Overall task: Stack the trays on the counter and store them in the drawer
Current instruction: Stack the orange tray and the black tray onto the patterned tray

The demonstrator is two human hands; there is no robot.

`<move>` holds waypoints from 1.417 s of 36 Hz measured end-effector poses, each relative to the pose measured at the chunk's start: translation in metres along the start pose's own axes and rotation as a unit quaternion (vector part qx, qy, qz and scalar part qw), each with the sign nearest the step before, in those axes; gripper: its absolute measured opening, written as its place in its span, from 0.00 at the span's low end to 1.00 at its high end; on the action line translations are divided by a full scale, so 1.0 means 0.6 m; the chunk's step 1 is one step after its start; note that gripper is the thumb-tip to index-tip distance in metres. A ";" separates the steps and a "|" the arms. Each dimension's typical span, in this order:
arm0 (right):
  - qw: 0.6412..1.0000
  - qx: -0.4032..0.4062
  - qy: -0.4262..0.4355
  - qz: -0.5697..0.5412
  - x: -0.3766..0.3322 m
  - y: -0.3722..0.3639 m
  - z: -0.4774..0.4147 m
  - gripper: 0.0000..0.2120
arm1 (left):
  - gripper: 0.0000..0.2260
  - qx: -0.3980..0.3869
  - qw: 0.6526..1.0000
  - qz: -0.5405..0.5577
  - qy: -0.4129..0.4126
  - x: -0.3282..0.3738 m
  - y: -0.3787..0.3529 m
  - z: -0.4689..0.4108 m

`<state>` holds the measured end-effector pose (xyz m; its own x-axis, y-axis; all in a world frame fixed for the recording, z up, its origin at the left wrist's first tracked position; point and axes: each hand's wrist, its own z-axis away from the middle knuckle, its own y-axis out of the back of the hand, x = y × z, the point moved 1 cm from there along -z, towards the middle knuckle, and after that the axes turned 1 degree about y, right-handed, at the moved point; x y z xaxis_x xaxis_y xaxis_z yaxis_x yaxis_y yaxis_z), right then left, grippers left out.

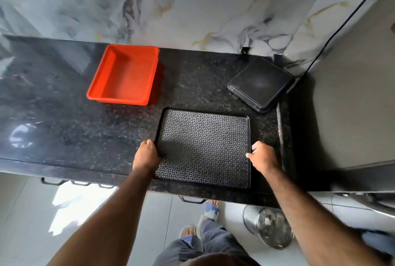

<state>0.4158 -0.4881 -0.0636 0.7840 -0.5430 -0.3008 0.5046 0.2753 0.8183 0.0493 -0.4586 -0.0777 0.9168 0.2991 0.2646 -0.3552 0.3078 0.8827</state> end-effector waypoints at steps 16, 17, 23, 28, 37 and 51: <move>0.972 0.077 0.212 0.071 -0.293 0.030 -0.065 0.33 | 0.29 0.075 0.972 0.172 0.142 -0.103 0.128 -0.097; 0.971 0.060 0.227 0.051 -0.337 0.027 -0.073 0.34 | 0.29 0.085 0.965 0.194 0.155 -0.107 0.141 -0.115; 0.968 -0.040 0.239 -0.063 -0.575 -0.022 -0.118 0.36 | 0.24 0.123 0.932 0.291 0.179 -0.121 0.189 -0.213; 0.974 -0.075 0.201 -0.070 -0.684 -0.068 -0.150 0.24 | 0.29 0.036 0.904 0.367 0.216 -0.133 0.191 -0.276; 0.967 -0.101 0.069 -0.224 -0.721 -0.114 -0.206 0.10 | 0.09 0.000 0.761 0.588 0.276 -0.131 0.176 -0.340; 0.918 0.100 -0.011 -0.383 -0.604 -0.017 -0.219 0.22 | 0.17 0.095 0.874 0.450 0.157 -0.092 0.218 -0.342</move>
<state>0.1743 -0.1898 -0.0272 0.2186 -0.5324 -0.8178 0.8265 -0.3445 0.4452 -0.0850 -0.2494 -0.0567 0.1769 0.5846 0.7918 -0.8425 -0.3260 0.4289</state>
